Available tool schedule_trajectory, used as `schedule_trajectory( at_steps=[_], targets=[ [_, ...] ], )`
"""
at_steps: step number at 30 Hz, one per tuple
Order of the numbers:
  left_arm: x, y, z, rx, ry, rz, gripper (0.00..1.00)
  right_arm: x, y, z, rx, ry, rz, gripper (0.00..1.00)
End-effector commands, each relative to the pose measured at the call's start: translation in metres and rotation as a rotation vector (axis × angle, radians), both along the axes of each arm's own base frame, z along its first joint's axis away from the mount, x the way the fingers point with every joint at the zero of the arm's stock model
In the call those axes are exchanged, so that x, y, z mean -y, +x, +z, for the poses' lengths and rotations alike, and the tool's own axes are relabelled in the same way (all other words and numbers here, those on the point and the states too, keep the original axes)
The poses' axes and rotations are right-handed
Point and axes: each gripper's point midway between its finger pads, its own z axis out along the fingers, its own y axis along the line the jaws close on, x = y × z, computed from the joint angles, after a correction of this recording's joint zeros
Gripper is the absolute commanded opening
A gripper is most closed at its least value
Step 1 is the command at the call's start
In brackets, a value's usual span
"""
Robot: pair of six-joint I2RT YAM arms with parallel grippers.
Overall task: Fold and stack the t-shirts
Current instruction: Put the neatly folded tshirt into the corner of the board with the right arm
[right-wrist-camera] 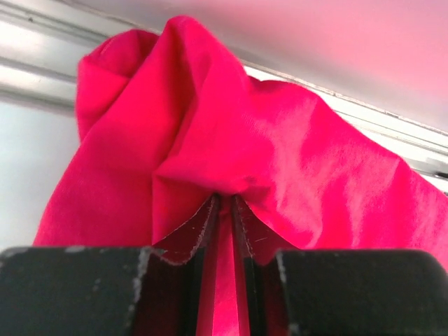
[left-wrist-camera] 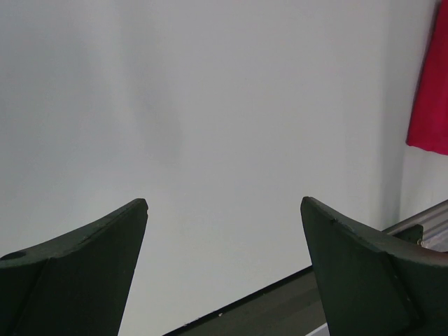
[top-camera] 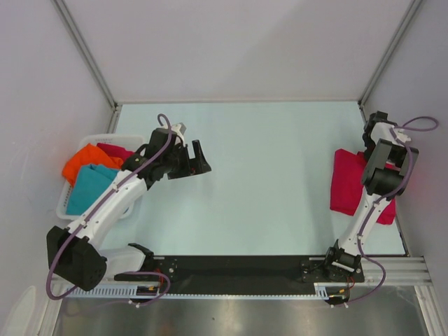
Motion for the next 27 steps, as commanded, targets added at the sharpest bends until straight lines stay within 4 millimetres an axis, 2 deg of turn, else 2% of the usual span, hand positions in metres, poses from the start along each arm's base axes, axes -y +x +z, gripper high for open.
schedule_trajectory(
  at_steps=[1, 4, 5, 7, 9, 12, 13, 14, 16, 18, 23, 25, 27],
  targets=[
    [-0.001, 0.002, 0.02, 0.055, -0.02, -0.004, 0.96, -0.016, 0.012, 0.027, -0.009, -0.06, 0.057, 0.18],
    [-0.003, 0.0, 0.019, 0.057, -0.019, 0.0, 0.96, -0.034, 0.029, 0.045, 0.005, -0.113, 0.126, 0.18],
    [-0.003, 0.001, 0.02, 0.059, -0.02, 0.002, 0.96, -0.052, 0.039, 0.052, 0.009, -0.127, 0.18, 0.18],
    [-0.004, 0.0, 0.019, 0.056, -0.02, 0.003, 0.96, -0.067, 0.05, 0.073, 0.039, -0.166, 0.221, 0.18],
    [-0.004, -0.001, 0.018, 0.056, -0.019, 0.004, 0.96, -0.09, 0.062, 0.092, 0.076, -0.186, 0.28, 0.19],
    [-0.004, -0.002, 0.019, 0.059, -0.028, 0.006, 0.96, -0.12, 0.065, 0.097, 0.092, -0.148, 0.346, 0.2],
    [-0.004, -0.002, 0.019, 0.06, -0.03, 0.005, 0.96, -0.128, 0.064, 0.093, 0.091, -0.124, 0.361, 0.19],
    [-0.003, -0.002, 0.019, 0.063, -0.035, 0.004, 0.96, -0.144, 0.064, 0.087, 0.093, -0.085, 0.394, 0.19],
    [-0.003, -0.003, 0.019, 0.065, -0.04, 0.003, 0.96, -0.154, 0.055, 0.072, 0.058, -0.054, 0.418, 0.19],
    [-0.003, -0.003, 0.02, 0.067, -0.048, -0.001, 0.96, -0.185, 0.05, 0.062, 0.021, -0.043, 0.491, 0.19],
    [-0.004, -0.004, 0.021, 0.074, -0.057, -0.006, 0.96, -0.219, 0.021, 0.03, -0.064, 0.029, 0.556, 0.19],
    [-0.003, -0.003, 0.021, 0.075, -0.065, -0.008, 0.96, -0.237, 0.012, 0.021, -0.077, 0.06, 0.587, 0.18],
    [-0.004, -0.002, 0.019, 0.076, -0.063, -0.007, 0.96, -0.246, -0.003, 0.015, -0.119, 0.053, 0.605, 0.18]
  ],
)
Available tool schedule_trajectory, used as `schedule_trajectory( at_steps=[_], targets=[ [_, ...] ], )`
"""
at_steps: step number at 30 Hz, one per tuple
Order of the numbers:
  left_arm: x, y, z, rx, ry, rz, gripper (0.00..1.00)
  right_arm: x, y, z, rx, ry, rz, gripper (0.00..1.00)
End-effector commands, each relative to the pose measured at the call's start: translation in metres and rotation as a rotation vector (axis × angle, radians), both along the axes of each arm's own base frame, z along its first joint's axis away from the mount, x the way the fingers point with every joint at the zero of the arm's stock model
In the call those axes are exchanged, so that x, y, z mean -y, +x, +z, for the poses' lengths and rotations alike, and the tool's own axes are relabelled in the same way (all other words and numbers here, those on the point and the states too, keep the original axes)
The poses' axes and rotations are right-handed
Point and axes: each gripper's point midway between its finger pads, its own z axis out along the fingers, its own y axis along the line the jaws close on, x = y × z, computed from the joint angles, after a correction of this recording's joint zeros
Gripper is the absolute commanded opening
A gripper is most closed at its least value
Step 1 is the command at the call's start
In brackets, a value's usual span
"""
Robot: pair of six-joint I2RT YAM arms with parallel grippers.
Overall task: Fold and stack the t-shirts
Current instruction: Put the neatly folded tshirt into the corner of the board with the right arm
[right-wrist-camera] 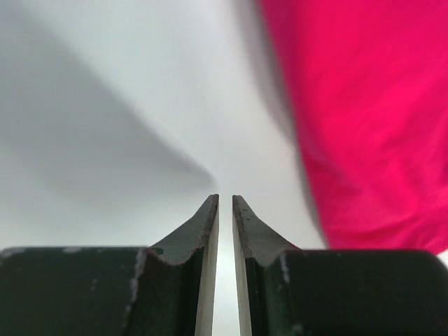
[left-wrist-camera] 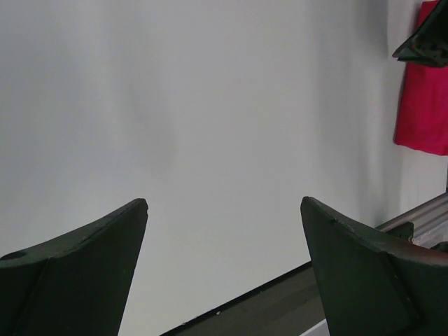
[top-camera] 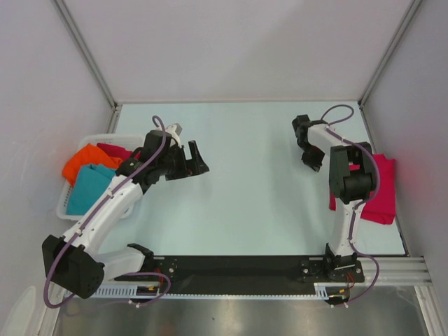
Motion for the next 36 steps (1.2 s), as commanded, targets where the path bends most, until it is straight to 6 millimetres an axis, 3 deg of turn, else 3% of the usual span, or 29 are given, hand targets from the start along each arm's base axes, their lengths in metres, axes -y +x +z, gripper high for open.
schedule_trajectory(
  at_steps=[1, 16, 24, 31, 36],
  targets=[
    [0.0, 0.003, 0.011, 0.045, -0.038, -0.013, 0.96, -0.031, -0.022, 0.003, -0.015, -0.003, 0.037, 0.19],
    [-0.012, 0.007, 0.008, 0.054, -0.055, -0.01, 0.96, -0.054, -0.092, -0.01, -0.058, 0.095, -0.037, 0.19],
    [-0.019, 0.002, 0.015, 0.074, -0.059, -0.004, 0.96, -0.045, -0.123, -0.024, -0.148, 0.066, -0.14, 0.19],
    [-0.027, -0.002, 0.019, 0.088, -0.058, 0.011, 0.96, -0.042, -0.126, -0.032, -0.151, 0.126, -0.206, 0.18],
    [-0.031, -0.005, 0.021, 0.093, -0.057, 0.015, 0.96, -0.016, -0.123, -0.021, -0.105, 0.105, -0.267, 0.17]
  ],
)
